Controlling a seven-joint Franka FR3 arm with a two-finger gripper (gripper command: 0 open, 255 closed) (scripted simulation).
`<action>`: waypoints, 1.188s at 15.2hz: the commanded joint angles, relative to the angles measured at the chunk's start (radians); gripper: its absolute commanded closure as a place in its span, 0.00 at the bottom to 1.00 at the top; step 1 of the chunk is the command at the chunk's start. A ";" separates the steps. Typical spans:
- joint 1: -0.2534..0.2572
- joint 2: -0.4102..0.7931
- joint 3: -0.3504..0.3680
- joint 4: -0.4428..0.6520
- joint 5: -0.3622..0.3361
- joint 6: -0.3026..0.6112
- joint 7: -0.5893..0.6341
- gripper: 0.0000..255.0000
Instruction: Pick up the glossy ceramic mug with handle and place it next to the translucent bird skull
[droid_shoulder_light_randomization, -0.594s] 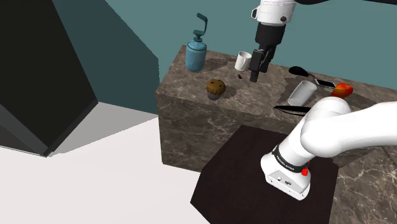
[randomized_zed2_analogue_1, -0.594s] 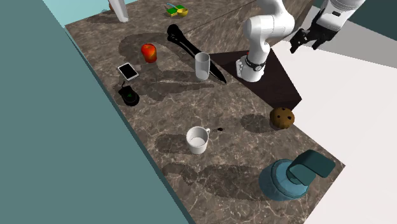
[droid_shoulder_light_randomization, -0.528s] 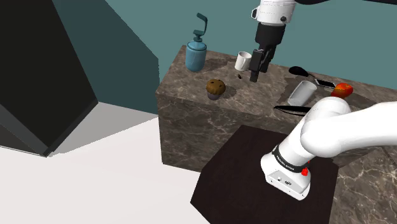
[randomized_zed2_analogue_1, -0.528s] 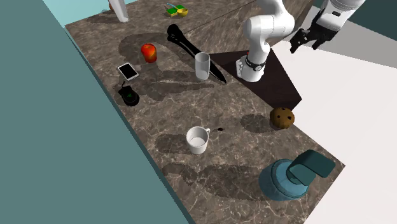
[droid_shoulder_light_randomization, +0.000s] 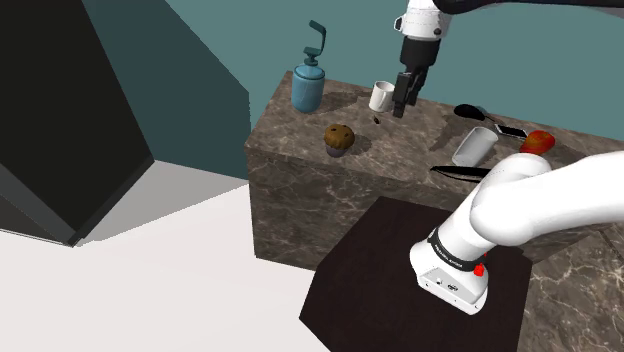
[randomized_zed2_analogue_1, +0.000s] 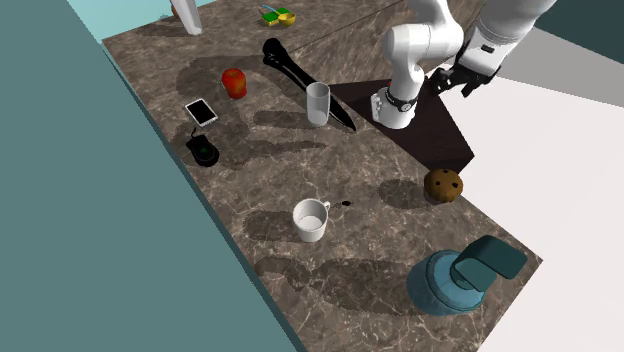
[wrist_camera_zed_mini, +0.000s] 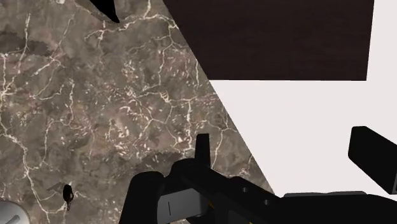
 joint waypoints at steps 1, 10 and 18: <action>-0.013 0.048 -0.039 0.017 -0.029 0.034 -0.050 0.00; -0.056 0.302 -0.200 0.149 -0.097 0.173 -0.263 0.00; -0.085 0.582 -0.316 0.350 -0.057 0.260 -0.466 0.00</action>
